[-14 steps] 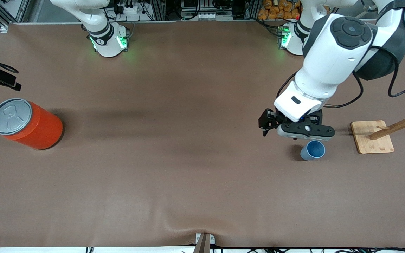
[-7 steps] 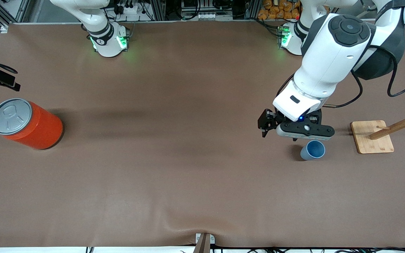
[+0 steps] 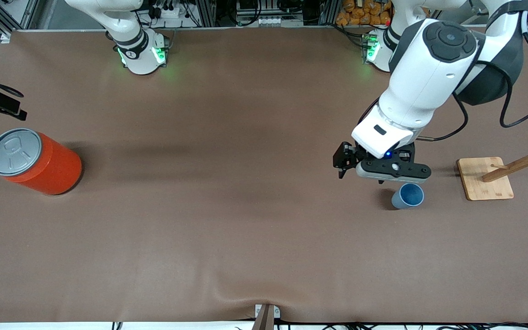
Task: Flip cup
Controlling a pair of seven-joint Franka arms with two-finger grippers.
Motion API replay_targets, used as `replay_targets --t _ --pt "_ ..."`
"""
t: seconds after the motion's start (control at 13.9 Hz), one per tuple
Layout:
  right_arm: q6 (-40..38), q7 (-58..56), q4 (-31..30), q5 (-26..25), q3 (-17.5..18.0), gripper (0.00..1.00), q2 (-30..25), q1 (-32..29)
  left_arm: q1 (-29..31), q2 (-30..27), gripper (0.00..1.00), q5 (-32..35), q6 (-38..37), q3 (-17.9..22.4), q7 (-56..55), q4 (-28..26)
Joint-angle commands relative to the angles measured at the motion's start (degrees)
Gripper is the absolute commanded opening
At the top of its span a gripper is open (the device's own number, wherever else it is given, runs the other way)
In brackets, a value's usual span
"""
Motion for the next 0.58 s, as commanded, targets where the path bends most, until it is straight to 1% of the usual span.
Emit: replay_targets --t 0.0,0.5 --pt "-0.09 0.14 0.86 0.45 0.77 1.0 0.45 -0.55 -0.53 0.89 1.0 1.62 1.31 -0.07 -1.2 0.79" --pt "-0.09 0.58 0.86 0.37 0.77 1.0 0.45 -0.03 -0.62 0.89 1.0 1.7 1.4 0.1 -1.03 0.79"
